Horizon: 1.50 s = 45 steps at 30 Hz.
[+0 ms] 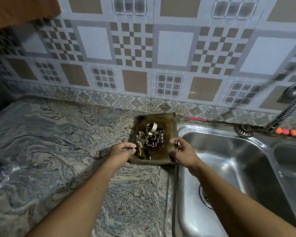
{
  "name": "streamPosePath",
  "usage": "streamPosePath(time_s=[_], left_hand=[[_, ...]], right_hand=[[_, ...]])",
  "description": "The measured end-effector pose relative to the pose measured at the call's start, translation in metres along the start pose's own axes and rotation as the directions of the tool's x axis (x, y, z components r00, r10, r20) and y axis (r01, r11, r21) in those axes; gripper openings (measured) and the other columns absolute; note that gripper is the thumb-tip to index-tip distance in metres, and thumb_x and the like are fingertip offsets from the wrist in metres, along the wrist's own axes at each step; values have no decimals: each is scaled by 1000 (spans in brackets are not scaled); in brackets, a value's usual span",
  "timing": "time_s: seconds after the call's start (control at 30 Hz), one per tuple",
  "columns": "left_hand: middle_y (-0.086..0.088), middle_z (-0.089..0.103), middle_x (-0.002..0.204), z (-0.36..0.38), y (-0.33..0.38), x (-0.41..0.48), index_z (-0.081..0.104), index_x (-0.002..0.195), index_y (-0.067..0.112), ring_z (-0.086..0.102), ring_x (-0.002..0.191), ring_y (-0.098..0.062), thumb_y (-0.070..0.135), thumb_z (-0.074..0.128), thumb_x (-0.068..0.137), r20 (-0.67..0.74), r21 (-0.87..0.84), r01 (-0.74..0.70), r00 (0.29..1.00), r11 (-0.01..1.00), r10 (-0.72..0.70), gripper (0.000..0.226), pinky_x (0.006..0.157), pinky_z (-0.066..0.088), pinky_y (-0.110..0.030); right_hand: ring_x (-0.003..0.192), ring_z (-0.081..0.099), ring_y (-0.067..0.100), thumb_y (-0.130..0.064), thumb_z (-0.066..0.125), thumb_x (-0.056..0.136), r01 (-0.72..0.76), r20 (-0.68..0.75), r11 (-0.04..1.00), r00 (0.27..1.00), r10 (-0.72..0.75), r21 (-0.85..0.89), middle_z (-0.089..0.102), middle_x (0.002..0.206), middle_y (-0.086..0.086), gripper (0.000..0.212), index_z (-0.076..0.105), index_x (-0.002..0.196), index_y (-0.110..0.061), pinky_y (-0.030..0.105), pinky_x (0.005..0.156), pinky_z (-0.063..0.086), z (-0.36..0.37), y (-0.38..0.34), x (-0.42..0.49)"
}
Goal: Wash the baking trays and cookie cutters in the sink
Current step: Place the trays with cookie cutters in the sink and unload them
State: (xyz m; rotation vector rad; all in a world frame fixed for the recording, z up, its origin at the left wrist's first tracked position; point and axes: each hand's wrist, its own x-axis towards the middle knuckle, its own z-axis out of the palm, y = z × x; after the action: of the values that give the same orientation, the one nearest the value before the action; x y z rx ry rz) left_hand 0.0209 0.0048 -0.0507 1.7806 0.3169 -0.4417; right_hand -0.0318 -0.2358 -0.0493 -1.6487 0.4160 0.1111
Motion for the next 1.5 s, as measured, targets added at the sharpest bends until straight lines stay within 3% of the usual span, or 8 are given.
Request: streamPosePath(time_s=[0.33, 0.5, 0.67, 0.93, 1.13, 1.27, 1.4, 1.5], left_hand=[[-9, 43, 150, 5, -6, -44, 73, 107, 28, 50, 125, -23, 0, 65, 92, 74, -113, 11, 997, 993, -3, 33, 98, 53, -49], [0, 57, 131, 14, -4, -73, 75, 103, 30, 56, 119, -23, 4, 69, 90, 140, -115, -14, 990, 993, 30, 29, 94, 56, -50], [-2, 66, 118, 45, 1, -123, 76, 93, 35, 64, 110, -23, 6, 71, 89, 124, -95, -81, 988, 992, 92, 30, 92, 56, -49], [-1, 68, 114, 139, -7, -255, 76, 99, 34, 67, 99, -21, 6, 73, 88, 82, -65, -228, 969, 972, 233, 30, 59, 55, -23], [-7, 72, 108, 240, -31, -335, 78, 92, 29, 72, 91, -26, 2, 70, 89, 193, -141, -193, 957, 971, 218, 28, 67, 59, -34], [-8, 75, 103, 315, -24, -362, 77, 98, 24, 70, 84, -20, -1, 67, 91, 306, -150, -183, 926, 972, 222, 27, 77, 62, -41], [-13, 74, 104, 383, -17, -363, 76, 100, 24, 70, 84, -21, -3, 65, 92, 371, -149, -181, 901, 972, 224, 30, 71, 61, -35], [-15, 73, 108, 429, -15, -347, 75, 100, 21, 70, 87, -22, -5, 64, 91, 411, -139, -195, 881, 971, 236, 30, 68, 58, -30]], right_hand=[[46, 49, 2, 12, 58, 90, -11, 50, 1000, 999, 13, -29, 58, 85, -1, 40, 52, 119, -14, 17, 39, 39, -11, -2, -35], [54, 55, -7, 13, 60, 90, 66, 33, 996, 997, -64, -54, 60, 91, -2, 36, 53, 122, -2, 13, 51, 47, -32, 4, -64], [71, 59, 5, 14, 62, 87, 133, 8, 991, 991, -133, 12, 60, 99, 4, 37, 55, 121, 1, 15, 62, 54, -71, 2, -111], [71, 61, 11, 7, 70, 85, 229, 0, 973, 973, -229, -16, 61, 107, 8, 33, 61, 107, -15, 21, 56, 53, -186, 26, -228], [118, 58, 19, -4, 75, 83, 266, -53, 952, 960, -277, -155, 60, 121, -6, 35, 63, 114, -16, 41, 100, 51, -297, 67, -318], [102, 60, 21, -4, 75, 84, 216, -146, 962, 960, -241, -167, 55, 127, -1, 35, 62, 114, -17, 31, 78, 53, -370, 84, -354], [118, 56, 18, -10, 78, 83, 165, -227, 960, 950, -216, -225, 55, 131, -5, 36, 63, 113, -25, 43, 102, 49, -435, 99, -360], [117, 59, 17, -13, 79, 82, 105, -275, 965, 946, -171, -239, 58, 128, -10, 35, 64, 110, -29, 45, 103, 49, -473, 110, -351]])
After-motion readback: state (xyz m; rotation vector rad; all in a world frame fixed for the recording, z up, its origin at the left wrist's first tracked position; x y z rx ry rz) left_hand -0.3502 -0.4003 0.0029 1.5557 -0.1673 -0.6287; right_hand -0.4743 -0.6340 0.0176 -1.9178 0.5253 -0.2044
